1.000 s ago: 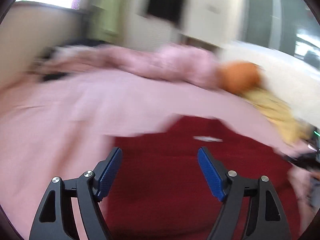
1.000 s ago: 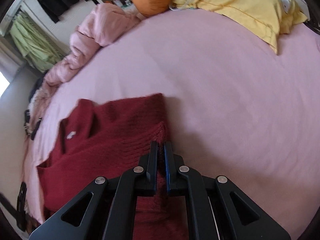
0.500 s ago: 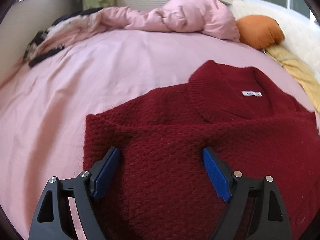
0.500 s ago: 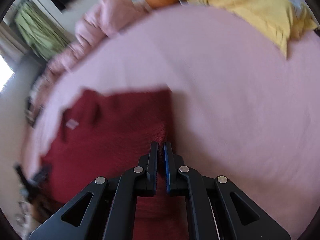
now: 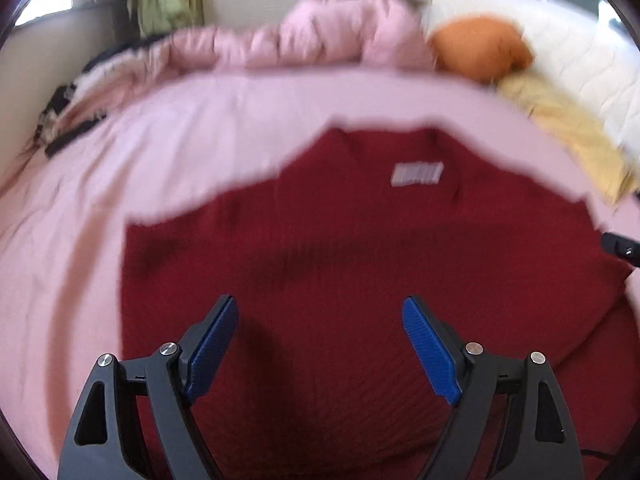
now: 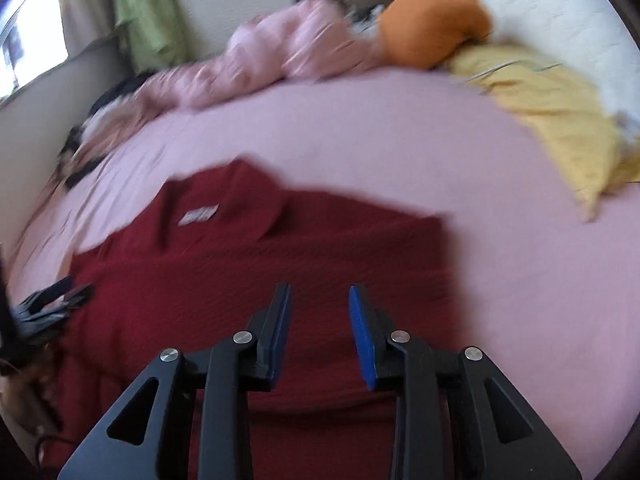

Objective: Fold clothes
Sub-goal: 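Open the right gripper and withdraw from the folded side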

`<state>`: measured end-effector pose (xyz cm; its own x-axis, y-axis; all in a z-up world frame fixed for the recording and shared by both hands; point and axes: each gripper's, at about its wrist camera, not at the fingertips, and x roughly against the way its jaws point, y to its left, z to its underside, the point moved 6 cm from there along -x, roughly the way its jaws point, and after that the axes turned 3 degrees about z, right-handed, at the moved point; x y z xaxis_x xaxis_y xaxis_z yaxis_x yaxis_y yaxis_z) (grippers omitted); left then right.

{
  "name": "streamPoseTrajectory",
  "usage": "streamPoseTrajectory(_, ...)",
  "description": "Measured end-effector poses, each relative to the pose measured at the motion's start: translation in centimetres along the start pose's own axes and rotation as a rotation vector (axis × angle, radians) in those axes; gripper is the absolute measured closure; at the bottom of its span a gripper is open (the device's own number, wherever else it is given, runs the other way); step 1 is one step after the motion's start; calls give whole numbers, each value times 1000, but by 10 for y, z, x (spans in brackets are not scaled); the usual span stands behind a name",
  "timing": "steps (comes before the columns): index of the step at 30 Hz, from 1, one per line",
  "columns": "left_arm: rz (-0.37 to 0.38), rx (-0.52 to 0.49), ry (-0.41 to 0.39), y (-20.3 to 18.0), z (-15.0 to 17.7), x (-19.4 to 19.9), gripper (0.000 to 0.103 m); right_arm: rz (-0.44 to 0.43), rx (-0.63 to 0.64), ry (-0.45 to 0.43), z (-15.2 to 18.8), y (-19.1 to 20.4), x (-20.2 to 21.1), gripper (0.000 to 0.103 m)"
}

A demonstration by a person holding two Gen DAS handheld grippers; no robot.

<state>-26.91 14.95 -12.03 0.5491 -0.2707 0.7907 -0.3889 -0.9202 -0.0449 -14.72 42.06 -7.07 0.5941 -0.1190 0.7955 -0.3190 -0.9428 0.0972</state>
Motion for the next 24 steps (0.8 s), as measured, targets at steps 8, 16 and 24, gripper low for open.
streamPoseTrajectory(8, 4, 148, -169, 57, 11, 60, 18, -118, -198, 45, 30, -38, -14, 73)
streamPoseTrajectory(16, -160, 255, -30, 113, 48, 45, 18, 102, -81, 33, 30, -67, -2, 73)
streamPoseTrajectory(24, -50, 153, -5, 62, 41, 48, 20, 60, -13, -4, 34, -23, 10, 54)
